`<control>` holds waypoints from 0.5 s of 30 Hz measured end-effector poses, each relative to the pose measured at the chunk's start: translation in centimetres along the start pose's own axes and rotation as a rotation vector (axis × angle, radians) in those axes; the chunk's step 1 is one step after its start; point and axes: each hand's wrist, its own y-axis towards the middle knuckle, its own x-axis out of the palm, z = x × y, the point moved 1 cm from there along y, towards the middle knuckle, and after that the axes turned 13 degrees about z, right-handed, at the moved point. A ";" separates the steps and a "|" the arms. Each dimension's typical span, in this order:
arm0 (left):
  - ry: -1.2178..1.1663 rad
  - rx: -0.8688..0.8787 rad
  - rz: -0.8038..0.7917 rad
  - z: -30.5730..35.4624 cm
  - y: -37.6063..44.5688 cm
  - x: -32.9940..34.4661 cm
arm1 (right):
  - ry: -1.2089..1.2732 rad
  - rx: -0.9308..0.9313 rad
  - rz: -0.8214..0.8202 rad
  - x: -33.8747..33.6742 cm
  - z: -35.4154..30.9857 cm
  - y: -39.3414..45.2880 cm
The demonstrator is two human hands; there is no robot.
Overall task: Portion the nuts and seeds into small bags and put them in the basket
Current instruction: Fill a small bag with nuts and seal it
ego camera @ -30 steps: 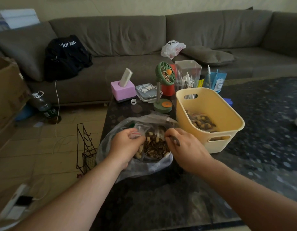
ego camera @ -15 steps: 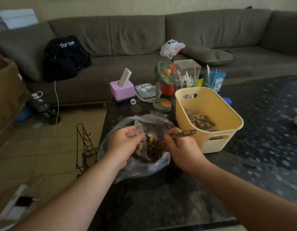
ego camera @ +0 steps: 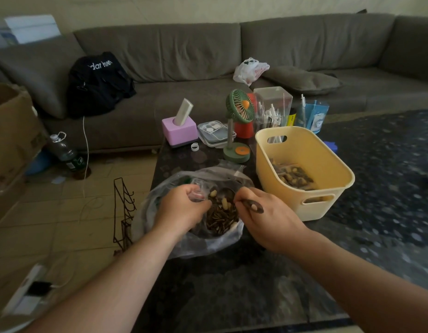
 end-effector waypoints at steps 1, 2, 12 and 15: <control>-0.010 -0.004 0.008 0.1 0.0 -0.1 | -0.006 -0.013 0.018 -0.1 -0.1 0.0; -0.022 -0.003 0.009 0.2 0.0 0.0 | -0.012 -0.021 0.035 -0.3 -0.1 -0.1; -0.267 -0.091 -0.082 0.2 -1.1 2.2 | 0.176 0.137 0.047 1.2 -0.4 -0.6; -0.275 -0.070 -0.106 0.2 -1.2 2.1 | 0.202 0.202 0.062 1.2 0.1 -0.3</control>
